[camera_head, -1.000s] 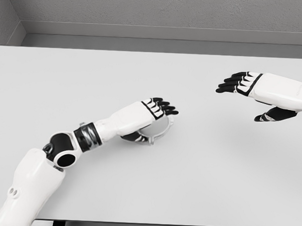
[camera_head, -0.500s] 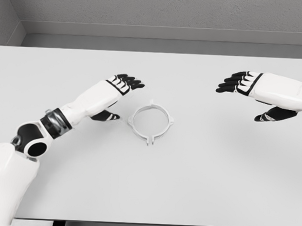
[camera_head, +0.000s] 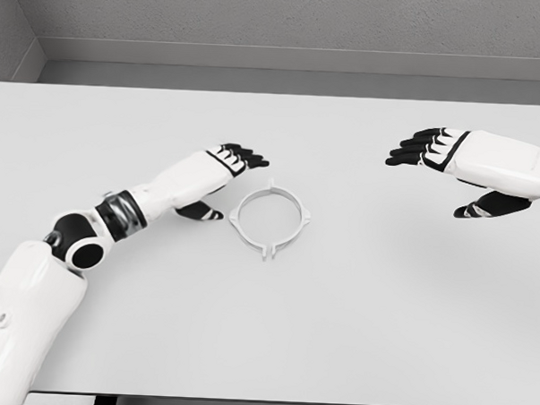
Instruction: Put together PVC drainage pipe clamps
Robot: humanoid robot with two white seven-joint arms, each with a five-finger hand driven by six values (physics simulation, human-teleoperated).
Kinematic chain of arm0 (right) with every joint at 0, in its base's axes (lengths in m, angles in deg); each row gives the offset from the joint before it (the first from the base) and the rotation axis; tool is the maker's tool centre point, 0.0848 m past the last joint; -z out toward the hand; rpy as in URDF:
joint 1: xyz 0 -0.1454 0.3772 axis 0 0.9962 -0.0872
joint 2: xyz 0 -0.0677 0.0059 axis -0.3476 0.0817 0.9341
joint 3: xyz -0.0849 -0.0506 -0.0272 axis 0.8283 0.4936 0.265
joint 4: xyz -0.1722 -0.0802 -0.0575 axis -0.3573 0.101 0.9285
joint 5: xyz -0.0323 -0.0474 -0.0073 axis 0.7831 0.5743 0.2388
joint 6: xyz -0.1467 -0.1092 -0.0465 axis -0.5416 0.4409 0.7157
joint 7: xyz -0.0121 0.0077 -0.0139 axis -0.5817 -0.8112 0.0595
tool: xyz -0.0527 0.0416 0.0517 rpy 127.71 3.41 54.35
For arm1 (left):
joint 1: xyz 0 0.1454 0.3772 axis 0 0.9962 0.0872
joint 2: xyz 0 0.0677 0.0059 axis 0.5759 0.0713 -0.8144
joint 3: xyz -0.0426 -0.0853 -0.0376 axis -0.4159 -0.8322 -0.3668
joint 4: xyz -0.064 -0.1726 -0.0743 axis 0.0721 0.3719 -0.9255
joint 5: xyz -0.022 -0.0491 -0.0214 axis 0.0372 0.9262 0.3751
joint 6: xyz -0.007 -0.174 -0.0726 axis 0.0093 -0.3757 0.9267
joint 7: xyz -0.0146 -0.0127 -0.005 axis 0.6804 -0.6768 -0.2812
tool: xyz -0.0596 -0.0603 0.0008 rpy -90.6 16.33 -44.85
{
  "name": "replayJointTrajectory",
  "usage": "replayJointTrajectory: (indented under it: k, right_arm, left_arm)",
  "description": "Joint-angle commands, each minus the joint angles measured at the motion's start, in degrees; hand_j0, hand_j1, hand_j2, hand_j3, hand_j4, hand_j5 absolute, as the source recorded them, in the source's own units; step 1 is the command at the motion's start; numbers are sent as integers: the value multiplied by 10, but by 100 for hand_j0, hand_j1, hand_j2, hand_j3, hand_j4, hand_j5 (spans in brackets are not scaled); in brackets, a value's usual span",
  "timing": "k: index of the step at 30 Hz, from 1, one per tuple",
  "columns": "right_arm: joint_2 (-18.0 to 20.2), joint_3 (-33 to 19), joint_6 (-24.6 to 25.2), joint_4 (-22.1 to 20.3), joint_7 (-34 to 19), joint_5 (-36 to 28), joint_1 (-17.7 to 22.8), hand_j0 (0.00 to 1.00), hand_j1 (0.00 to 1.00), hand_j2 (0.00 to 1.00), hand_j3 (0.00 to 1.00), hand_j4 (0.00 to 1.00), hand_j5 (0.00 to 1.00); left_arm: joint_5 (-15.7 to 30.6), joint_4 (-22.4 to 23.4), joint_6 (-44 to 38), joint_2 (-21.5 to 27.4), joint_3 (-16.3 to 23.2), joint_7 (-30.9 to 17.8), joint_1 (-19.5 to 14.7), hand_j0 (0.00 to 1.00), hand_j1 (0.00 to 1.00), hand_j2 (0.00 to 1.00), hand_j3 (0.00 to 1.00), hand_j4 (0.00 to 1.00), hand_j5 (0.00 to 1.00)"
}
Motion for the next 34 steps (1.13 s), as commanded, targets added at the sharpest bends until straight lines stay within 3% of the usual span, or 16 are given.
replayJointTrajectory:
  k: [1, 20, 22, 25, 27, 29, 30, 34]
  right_arm:
    - [1, 0, 2, 0, 0, -4, 0, 100, 100, 100, 100, 100, 100]
    - [1, 0, -1, 0, 0, -7, 0, 100, 100, 100, 100, 100, 100]
    - [1, -1, -2, 0, 0, -7, -1, 100, 100, 100, 100, 100, 100]
    - [13, -1, -2, 0, 0, -15, 1, 100, 100, 100, 100, 100, 100]
    - [17, -1, -2, 0, 0, -15, 1, 100, 100, 100, 100, 100, 100]
    - [16, -1, -1, 0, 0, -15, 0, 100, 100, 100, 100, 100, 100]
    - [16, 0, -1, 0, 0, -15, 0, 100, 100, 100, 100, 100, 100]
    - [17, 0, -2, 0, 0, -15, 0, 100, 100, 100, 100, 100, 100]
  left_arm:
    - [4, 1, -1, -3, 5, 0, 0, 100, 100, 100, 100, 100, 100]
    - [10, -2, -1, -5, -6, 1, -3, 100, 100, 100, 100, 100, 100]
    - [28, -11, -1, 36, -56, 1, -1, 100, 100, 100, 100, 100, 100]
    - [162, -6, -1, 138, -100, 2, 0, 100, 100, 100, 100, 100, 100]
    - [224, 22, -1, 162, -155, 2, 1, 100, 100, 100, 100, 100, 100]
    - [226, 58, -1, 201, -189, 2, 7, 100, 100, 100, 100, 100, 100]
    - [222, 59, -1, 201, -226, 2, 13, 100, 100, 100, 100, 100, 100]
    - [202, 66, -1, 206, -230, 1, 32, 100, 100, 100, 100, 100, 100]
